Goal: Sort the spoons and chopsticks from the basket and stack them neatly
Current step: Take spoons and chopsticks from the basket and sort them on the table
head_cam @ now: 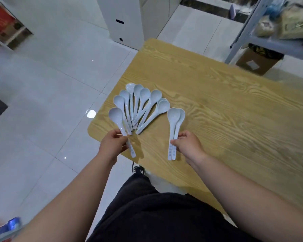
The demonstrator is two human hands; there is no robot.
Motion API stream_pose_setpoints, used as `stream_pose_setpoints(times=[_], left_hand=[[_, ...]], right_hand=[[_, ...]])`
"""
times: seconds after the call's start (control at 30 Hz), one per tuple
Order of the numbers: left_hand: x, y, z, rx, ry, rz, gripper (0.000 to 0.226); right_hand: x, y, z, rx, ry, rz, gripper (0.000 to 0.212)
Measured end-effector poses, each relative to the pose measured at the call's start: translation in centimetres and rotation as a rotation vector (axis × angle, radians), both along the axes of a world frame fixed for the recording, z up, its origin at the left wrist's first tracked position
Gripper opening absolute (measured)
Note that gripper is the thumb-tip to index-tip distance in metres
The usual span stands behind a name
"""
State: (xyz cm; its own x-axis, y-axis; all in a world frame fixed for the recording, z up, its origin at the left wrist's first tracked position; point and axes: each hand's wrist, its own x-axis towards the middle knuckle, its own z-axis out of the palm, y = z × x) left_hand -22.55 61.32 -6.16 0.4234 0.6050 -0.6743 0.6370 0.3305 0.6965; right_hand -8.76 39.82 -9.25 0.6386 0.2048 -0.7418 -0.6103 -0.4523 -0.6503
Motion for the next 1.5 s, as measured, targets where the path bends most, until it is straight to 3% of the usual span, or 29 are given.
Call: stream_pose_setpoints(times=[0.17, 0.3, 0.4, 0.57, 0.87, 0.93, 1.0, 1.1, 1.23, 1.5], left_hand=[[0.9, 9.7, -3.4, 0.182, 0.165, -0.205, 0.016], [3.2, 13.3, -4.6, 0.329, 0.268, -0.501, 0.018], [5.6, 14.5, -5.3, 0.438, 0.24, -0.669, 0.025], [9.1, 14.6, -6.4, 0.462, 0.206, -0.789, 0.042], [13.2, 13.1, -6.8, 0.436, 0.159, -0.995, 0.049], [13.3, 13.3, -6.6, 0.44, 0.151, -1.029, 0.051], [13.4, 13.6, -6.3, 0.458, 0.153, -1.005, 0.05], [12.9, 13.5, -5.6, 0.515, 0.099, -0.889, 0.046], [11.3, 13.2, -5.9, 0.56, 0.07, -1.122, 0.056], [10.0, 13.3, -4.6, 0.623, 0.048, -1.203, 0.06]], right_hand=[[1.1, 5.2, -1.0, -0.187, -0.093, -0.174, 0.029], [1.3, 8.8, -1.5, -0.27, -0.123, -0.169, 0.037], [1.2, 10.6, -1.5, -0.302, -0.141, -0.111, 0.05], [1.6, 12.3, -1.7, -0.324, -0.179, -0.067, 0.054], [1.9, 13.2, -2.0, -0.359, -0.2, -0.145, 0.051], [1.7, 13.2, -2.0, -0.389, -0.205, -0.138, 0.058], [1.5, 13.2, -2.0, -0.457, -0.227, -0.091, 0.07], [1.3, 12.8, -2.1, -0.502, -0.27, -0.014, 0.072], [1.3, 12.4, -2.1, -0.44, -0.265, 0.089, 0.064], [0.6, 10.7, -0.3, -0.356, -0.253, 0.292, 0.069]])
